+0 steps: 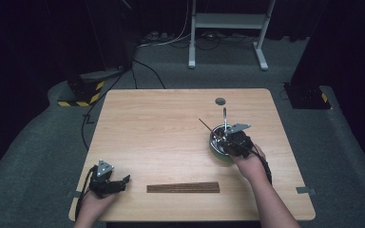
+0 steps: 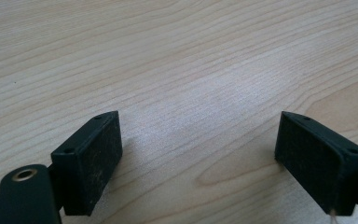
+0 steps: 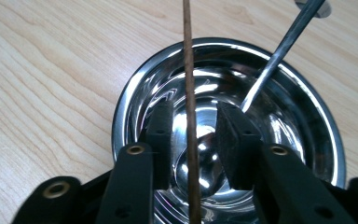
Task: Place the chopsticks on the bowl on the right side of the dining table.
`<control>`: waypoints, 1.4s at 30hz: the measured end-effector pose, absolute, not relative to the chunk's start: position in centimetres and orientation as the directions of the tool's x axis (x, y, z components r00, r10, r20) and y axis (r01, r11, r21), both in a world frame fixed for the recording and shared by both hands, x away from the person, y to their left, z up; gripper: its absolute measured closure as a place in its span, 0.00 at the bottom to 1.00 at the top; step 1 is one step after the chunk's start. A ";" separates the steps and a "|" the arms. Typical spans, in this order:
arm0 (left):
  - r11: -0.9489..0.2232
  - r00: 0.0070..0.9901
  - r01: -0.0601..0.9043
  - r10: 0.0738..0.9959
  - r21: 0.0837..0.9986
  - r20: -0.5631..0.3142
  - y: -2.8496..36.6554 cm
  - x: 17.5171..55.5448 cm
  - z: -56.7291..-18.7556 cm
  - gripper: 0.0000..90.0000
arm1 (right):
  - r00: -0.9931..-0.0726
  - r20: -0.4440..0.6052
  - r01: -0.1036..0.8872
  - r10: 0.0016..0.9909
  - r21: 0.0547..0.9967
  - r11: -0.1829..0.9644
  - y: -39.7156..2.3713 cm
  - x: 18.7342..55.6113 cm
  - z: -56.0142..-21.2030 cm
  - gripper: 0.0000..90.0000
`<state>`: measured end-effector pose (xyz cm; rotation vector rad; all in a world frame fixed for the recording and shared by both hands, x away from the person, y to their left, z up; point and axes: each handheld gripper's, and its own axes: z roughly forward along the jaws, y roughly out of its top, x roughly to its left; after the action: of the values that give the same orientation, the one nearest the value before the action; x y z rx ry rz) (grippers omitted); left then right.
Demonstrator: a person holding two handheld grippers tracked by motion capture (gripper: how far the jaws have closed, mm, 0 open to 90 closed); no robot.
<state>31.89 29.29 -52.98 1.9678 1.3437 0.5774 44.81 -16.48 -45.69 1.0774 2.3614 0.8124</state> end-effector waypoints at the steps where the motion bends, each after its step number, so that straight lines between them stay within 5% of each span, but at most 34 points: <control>1: -0.239 0.369 0.630 0.929 0.739 -0.014 29.3 31.9 -53.0 0.16 | -0.613 -0.127 0.524 0.780 0.673 0.522 -16.5 44.4 -45.2 0.70; 12: -0.238 0.368 0.630 0.930 0.740 -0.014 29.3 31.9 -53.0 0.16 | -0.670 -0.097 0.436 0.736 0.751 0.496 -15.6 39.8 -42.9 0.62; 25: -0.236 0.361 0.630 0.933 0.740 -0.009 29.2 31.6 -53.0 0.17 | -0.745 0.004 0.457 0.667 0.733 0.505 -11.8 35.3 -48.8 0.56; 42: -0.234 0.361 0.632 0.933 0.739 -0.013 29.3 31.6 -53.0 0.17 | -0.773 0.030 0.454 0.634 0.724 0.519 -12.1 34.3 -50.5 0.58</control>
<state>31.61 29.25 -52.98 1.9629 1.3540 0.5826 34.26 -12.14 -50.48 0.9209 2.5231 1.0972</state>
